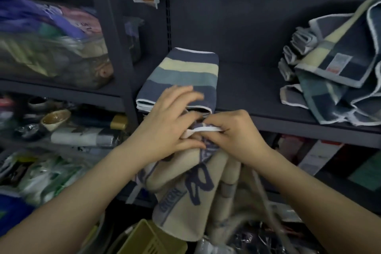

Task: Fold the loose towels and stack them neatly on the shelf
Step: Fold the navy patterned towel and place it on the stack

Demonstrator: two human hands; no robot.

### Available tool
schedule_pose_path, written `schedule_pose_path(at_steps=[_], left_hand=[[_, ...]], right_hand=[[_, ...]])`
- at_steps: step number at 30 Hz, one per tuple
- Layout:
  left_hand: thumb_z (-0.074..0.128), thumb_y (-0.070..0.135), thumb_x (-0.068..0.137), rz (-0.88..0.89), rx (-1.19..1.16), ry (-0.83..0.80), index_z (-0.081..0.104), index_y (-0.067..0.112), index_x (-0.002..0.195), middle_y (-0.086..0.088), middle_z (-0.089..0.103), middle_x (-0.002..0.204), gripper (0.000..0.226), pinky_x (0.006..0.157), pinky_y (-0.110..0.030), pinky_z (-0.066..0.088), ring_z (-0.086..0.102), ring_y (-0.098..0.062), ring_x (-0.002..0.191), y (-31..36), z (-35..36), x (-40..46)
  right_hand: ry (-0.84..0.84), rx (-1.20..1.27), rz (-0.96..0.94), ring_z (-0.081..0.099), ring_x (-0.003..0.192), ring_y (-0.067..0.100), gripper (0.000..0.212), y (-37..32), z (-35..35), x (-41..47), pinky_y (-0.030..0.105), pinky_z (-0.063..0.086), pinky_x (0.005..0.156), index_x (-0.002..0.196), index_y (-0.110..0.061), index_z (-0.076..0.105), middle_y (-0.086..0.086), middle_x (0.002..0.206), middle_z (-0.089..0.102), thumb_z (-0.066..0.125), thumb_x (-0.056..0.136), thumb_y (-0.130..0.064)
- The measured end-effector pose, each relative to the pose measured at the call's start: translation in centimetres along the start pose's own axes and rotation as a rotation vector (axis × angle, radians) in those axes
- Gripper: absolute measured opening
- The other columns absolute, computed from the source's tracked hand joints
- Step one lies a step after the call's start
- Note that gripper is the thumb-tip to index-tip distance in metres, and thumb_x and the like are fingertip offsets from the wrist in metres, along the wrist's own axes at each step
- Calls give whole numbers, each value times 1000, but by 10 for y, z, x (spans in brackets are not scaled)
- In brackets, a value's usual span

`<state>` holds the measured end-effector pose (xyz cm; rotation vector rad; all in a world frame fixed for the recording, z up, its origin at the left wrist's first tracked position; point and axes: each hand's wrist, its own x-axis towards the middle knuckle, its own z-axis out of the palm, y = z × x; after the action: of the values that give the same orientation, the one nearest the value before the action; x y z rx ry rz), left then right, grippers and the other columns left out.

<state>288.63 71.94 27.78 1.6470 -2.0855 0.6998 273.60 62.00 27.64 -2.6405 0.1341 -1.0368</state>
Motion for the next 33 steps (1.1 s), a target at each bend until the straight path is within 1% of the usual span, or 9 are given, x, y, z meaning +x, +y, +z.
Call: schedule_pose_path(at_steps=[2,4,7,10,15,21,24,29,33], left_hand=[[49,48,82,-18,-112,-91,67,3,88,-11,67,98,50,103,-32,30,58,-27,106,3,4,-4],[46,42,85,-96,-295,-122,59,4,76,-2,60,72,42,73,-22,38,61,-23,73,7,7,-12],[42,45,85,-233,-391,-72,57,4,77,1,53,59,44,50,-31,35,53,-18,55,4,11,-21],[38,44,88,-296,-394,15,60,2,76,-6,54,54,49,50,-32,36,51,-13,51,5,16,-26],[46,27,92,-498,-621,181,50,8,65,8,41,52,33,51,-9,31,45,0,53,24,29,-30],[44,26,93,-744,-894,390,42,27,58,16,43,51,35,49,-12,30,37,5,49,24,26,-29],[47,34,90,-678,-850,442,43,29,55,14,40,48,35,47,-15,28,34,3,48,19,20,-36],[43,61,80,-707,-483,-81,55,19,68,3,56,59,45,56,-27,44,54,-8,57,20,34,-46],[43,71,70,-690,-276,-368,57,24,95,4,60,94,55,67,-31,45,58,-17,86,38,57,-48]], right_hand=[[49,-18,19,38,46,7,31,-1,6,-4,25,29,46,54,-6,58,-4,48,43,69,78,-21],[81,-11,56,40,45,8,35,-2,13,-9,24,28,46,53,-4,56,-2,48,46,68,78,-26],[99,81,155,53,53,8,22,4,18,-16,19,36,52,69,-5,66,0,60,63,66,79,-25],[97,156,295,55,66,6,17,16,29,-29,12,37,56,77,-6,66,-5,66,61,65,83,-21],[-47,188,385,50,66,-16,9,40,59,-60,5,35,55,86,-18,55,-23,68,48,51,93,-14],[-204,64,659,58,80,28,22,86,78,-83,31,40,60,114,-4,48,11,92,61,37,96,-7],[-155,112,877,57,83,29,17,100,78,-97,31,39,62,107,-6,47,14,94,59,35,98,-15],[-89,343,804,57,76,4,22,84,62,-101,17,42,65,87,-20,62,-4,83,63,43,97,-25],[-310,235,556,58,69,14,25,58,50,-84,30,41,63,80,-8,66,6,76,64,53,93,-25]])
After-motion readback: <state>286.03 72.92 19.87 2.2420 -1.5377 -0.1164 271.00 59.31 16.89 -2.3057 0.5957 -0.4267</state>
